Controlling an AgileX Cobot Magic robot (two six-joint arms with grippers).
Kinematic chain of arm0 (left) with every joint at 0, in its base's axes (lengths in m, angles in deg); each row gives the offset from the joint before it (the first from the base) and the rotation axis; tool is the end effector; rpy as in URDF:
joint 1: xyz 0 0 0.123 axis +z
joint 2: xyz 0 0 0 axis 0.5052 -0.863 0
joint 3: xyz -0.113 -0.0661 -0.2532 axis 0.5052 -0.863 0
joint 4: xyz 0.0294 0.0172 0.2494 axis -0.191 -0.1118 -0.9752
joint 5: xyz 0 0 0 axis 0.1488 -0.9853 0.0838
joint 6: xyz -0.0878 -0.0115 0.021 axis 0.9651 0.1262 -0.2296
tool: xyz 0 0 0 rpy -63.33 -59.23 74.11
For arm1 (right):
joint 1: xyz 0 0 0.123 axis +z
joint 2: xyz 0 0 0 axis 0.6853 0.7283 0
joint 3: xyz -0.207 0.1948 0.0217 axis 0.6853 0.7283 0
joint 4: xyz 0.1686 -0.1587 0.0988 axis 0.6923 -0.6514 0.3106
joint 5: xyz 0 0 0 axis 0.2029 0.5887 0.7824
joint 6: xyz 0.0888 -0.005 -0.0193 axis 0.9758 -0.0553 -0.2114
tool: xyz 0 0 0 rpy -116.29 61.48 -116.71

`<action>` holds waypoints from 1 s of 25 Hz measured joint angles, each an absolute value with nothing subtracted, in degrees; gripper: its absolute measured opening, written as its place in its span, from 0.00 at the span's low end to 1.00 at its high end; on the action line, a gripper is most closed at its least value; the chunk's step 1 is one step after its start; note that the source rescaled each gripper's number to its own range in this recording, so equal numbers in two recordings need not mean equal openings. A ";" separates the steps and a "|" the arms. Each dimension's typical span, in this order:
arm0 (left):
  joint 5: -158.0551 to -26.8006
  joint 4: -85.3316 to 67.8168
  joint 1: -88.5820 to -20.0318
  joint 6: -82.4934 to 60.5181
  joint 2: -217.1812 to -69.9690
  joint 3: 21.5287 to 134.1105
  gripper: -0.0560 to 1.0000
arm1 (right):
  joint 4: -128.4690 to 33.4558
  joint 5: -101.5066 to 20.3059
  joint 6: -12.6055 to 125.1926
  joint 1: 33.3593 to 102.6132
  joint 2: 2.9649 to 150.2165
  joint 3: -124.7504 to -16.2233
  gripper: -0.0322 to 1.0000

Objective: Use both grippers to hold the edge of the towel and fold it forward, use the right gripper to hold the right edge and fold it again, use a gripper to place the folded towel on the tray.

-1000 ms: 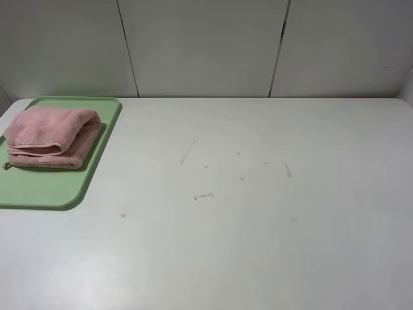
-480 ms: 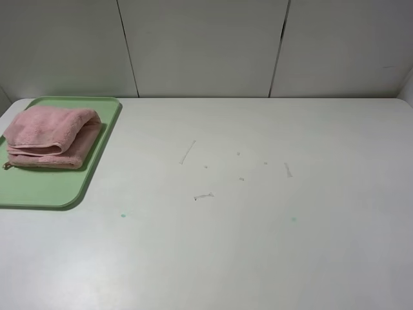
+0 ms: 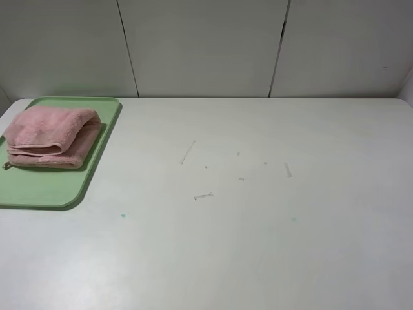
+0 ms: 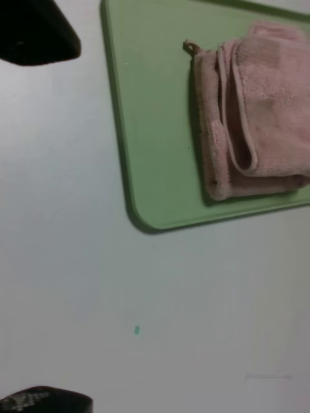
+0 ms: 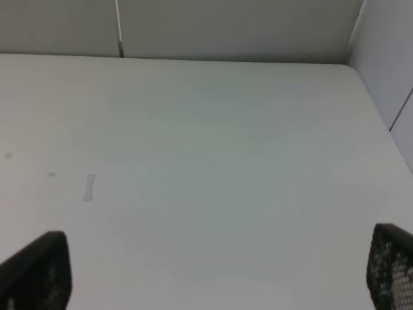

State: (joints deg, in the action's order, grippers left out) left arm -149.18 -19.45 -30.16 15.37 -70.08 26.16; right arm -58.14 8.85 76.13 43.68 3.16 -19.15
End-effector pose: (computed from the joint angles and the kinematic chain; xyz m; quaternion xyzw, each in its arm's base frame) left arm -0.0044 -0.0039 0.2740 0.0569 0.8521 0.0113 0.5202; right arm -0.0045 -0.0038 0.2813 -0.0248 0.8406 -0.0362 0.5399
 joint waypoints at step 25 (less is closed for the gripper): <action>-149.18 -19.45 -30.16 15.41 -70.09 26.16 1.00 | -58.14 8.85 76.13 43.68 3.16 -19.15 1.00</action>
